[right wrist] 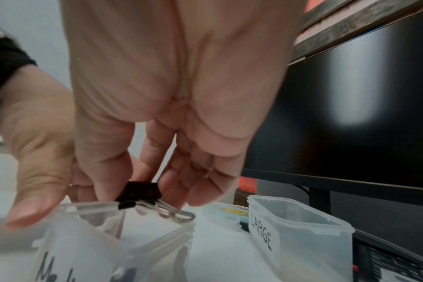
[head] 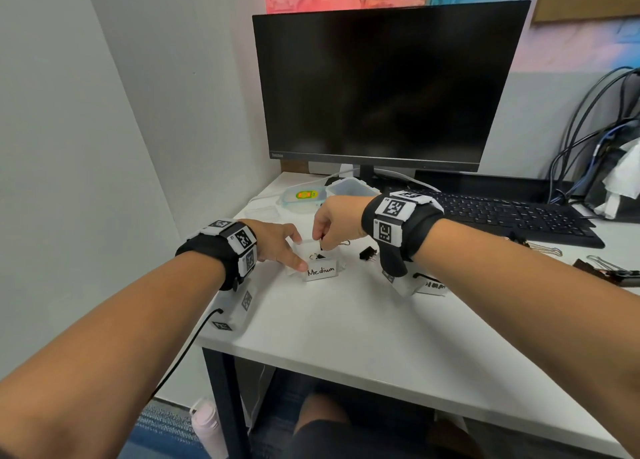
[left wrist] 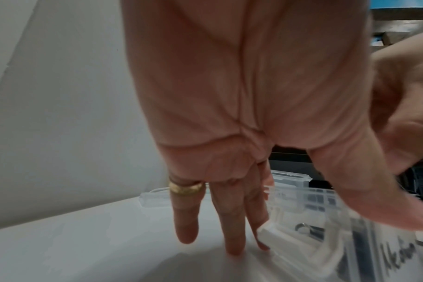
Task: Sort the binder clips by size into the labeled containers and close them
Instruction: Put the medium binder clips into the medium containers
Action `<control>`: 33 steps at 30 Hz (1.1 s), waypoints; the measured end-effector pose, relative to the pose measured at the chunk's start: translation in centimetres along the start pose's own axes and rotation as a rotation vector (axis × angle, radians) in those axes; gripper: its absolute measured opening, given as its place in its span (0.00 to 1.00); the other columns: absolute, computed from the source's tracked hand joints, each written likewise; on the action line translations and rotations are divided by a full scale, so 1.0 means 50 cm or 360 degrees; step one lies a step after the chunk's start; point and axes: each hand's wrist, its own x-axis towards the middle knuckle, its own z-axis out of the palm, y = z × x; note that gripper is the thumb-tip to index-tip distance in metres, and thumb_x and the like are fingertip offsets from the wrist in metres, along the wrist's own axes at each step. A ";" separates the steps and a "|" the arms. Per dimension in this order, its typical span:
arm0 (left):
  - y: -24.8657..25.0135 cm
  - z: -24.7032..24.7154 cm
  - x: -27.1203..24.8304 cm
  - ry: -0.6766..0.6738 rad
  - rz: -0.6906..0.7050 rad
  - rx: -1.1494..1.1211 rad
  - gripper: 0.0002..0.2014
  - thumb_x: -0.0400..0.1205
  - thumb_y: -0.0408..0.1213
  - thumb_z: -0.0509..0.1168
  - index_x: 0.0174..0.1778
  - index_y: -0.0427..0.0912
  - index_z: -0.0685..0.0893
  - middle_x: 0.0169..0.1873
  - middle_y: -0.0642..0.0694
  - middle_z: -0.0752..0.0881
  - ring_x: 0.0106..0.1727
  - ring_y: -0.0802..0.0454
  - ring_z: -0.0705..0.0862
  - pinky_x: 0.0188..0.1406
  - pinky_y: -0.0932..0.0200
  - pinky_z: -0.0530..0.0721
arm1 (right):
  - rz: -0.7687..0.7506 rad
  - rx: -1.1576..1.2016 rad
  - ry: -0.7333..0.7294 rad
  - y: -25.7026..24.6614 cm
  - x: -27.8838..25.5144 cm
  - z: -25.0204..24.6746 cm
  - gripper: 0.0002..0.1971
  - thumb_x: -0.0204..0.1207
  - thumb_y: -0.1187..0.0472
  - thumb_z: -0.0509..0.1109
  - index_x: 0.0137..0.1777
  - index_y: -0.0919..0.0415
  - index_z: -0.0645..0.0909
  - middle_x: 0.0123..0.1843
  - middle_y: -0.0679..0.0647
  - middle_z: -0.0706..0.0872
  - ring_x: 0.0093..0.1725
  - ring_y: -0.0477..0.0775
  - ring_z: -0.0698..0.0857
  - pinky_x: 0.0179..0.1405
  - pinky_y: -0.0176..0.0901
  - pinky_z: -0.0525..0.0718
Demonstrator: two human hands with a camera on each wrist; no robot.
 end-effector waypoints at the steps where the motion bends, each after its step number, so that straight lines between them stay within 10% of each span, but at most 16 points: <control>1: 0.001 0.000 -0.002 -0.0008 0.0000 -0.0009 0.41 0.62 0.64 0.74 0.70 0.56 0.68 0.58 0.55 0.85 0.63 0.44 0.81 0.71 0.49 0.75 | -0.0012 -0.0015 -0.0005 -0.004 0.001 0.003 0.15 0.74 0.58 0.74 0.60 0.54 0.86 0.54 0.50 0.88 0.45 0.48 0.82 0.45 0.36 0.82; 6: 0.009 0.002 -0.006 -0.0020 0.0016 -0.0020 0.47 0.53 0.67 0.73 0.68 0.57 0.68 0.55 0.55 0.84 0.61 0.45 0.83 0.71 0.47 0.76 | -0.0041 -0.0080 -0.0020 -0.009 0.000 0.014 0.16 0.73 0.56 0.75 0.61 0.54 0.85 0.56 0.49 0.88 0.45 0.48 0.81 0.37 0.31 0.77; 11: 0.009 0.001 -0.002 -0.0025 0.0014 -0.0064 0.41 0.60 0.62 0.77 0.68 0.56 0.69 0.55 0.53 0.86 0.60 0.46 0.82 0.71 0.49 0.75 | -0.0019 -0.0024 0.0011 0.003 -0.006 0.004 0.16 0.75 0.57 0.74 0.63 0.54 0.84 0.60 0.48 0.87 0.56 0.50 0.84 0.60 0.41 0.81; 17: 0.011 -0.001 0.005 -0.0047 0.0044 -0.0201 0.32 0.71 0.50 0.77 0.67 0.52 0.70 0.53 0.47 0.83 0.51 0.52 0.81 0.60 0.53 0.77 | 0.0153 -0.0152 0.0004 0.038 0.014 -0.011 0.13 0.81 0.63 0.66 0.63 0.60 0.84 0.58 0.55 0.89 0.50 0.49 0.83 0.51 0.38 0.81; 23: 0.016 -0.005 0.008 -0.0109 0.0027 -0.0216 0.31 0.73 0.48 0.76 0.68 0.51 0.69 0.60 0.44 0.84 0.55 0.52 0.83 0.66 0.50 0.78 | 0.0433 -0.0646 -0.0320 0.060 0.036 0.000 0.19 0.82 0.60 0.65 0.72 0.63 0.76 0.68 0.57 0.81 0.63 0.53 0.83 0.66 0.44 0.78; 27: 0.018 -0.008 0.009 -0.0120 0.0012 -0.0216 0.31 0.74 0.47 0.75 0.70 0.51 0.68 0.63 0.43 0.83 0.58 0.51 0.83 0.68 0.48 0.77 | 0.0371 -0.0693 -0.0377 0.068 0.046 0.003 0.15 0.76 0.62 0.71 0.62 0.61 0.84 0.58 0.59 0.89 0.37 0.54 0.84 0.40 0.39 0.82; 33: 0.016 -0.012 0.010 -0.0128 -0.0027 -0.0266 0.33 0.74 0.48 0.75 0.71 0.52 0.67 0.63 0.44 0.83 0.62 0.49 0.84 0.70 0.46 0.78 | 0.0388 -0.0610 -0.0429 0.082 0.084 0.015 0.12 0.61 0.57 0.81 0.46 0.56 0.90 0.36 0.55 0.91 0.40 0.62 0.91 0.44 0.45 0.88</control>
